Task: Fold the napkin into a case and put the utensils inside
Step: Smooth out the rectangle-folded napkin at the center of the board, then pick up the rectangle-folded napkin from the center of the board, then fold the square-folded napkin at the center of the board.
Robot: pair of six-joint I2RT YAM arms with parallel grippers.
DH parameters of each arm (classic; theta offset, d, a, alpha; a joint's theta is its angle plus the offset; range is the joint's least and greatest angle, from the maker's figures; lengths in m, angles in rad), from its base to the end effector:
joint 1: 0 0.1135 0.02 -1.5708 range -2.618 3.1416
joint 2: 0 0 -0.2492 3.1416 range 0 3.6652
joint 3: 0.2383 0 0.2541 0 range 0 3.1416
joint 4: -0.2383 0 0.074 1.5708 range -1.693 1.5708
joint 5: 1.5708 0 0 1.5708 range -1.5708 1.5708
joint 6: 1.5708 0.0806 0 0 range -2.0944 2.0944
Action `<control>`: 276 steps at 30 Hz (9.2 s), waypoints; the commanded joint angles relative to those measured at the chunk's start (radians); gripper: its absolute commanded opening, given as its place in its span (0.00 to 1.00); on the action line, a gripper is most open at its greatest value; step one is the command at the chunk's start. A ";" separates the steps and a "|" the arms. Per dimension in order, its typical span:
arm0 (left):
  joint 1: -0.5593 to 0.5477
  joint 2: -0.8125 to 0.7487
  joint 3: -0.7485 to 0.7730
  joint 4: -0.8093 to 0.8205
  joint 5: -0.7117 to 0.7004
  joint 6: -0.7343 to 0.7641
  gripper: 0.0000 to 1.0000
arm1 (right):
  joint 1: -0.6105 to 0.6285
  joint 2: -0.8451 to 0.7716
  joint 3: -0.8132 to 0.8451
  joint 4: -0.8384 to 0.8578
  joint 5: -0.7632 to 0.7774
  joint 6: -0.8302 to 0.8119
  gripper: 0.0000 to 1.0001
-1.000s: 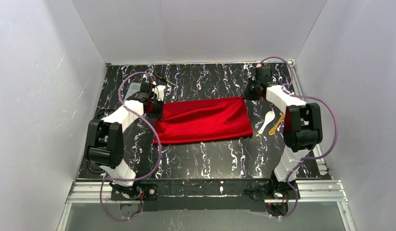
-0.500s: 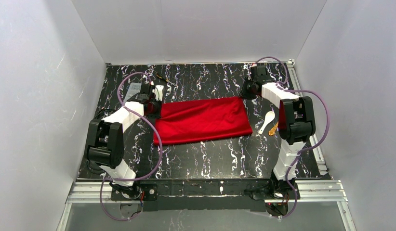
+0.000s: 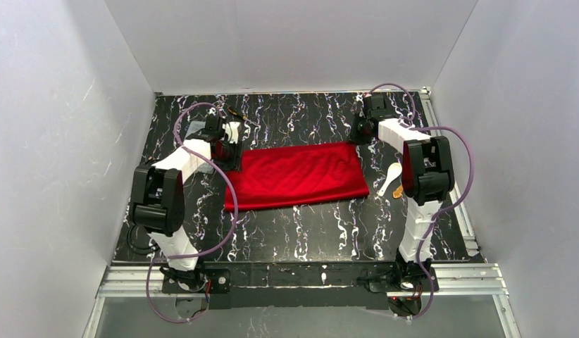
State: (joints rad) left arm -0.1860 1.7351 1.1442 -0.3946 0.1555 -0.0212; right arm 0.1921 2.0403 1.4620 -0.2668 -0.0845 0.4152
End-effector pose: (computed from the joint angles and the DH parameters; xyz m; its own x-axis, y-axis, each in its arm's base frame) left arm 0.3752 -0.0833 0.1435 -0.8246 0.1339 -0.5496 0.2494 0.9581 -0.1408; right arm 0.4647 0.0973 0.1356 -0.7708 0.2596 -0.5818 0.0718 0.9428 0.3255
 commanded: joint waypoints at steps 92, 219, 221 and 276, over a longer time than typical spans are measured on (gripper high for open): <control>-0.273 0.225 0.272 -0.235 -0.009 0.419 0.39 | -0.077 0.041 -0.084 0.066 -0.169 0.116 0.42; 0.075 -0.276 0.130 -0.431 0.237 0.434 0.42 | 0.625 0.091 0.386 -0.190 0.208 0.737 0.01; 0.084 -0.284 0.118 -0.424 0.234 0.437 0.42 | 0.635 0.141 0.442 -0.215 0.200 0.744 0.01; 0.145 -0.246 0.166 -0.485 0.269 0.426 0.41 | 0.426 0.006 0.086 0.029 -0.280 0.262 0.68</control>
State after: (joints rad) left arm -0.0475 1.4952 1.2785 -0.8429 0.4114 0.3916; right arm 0.6270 2.0167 1.5253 -0.3534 -0.2852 0.6468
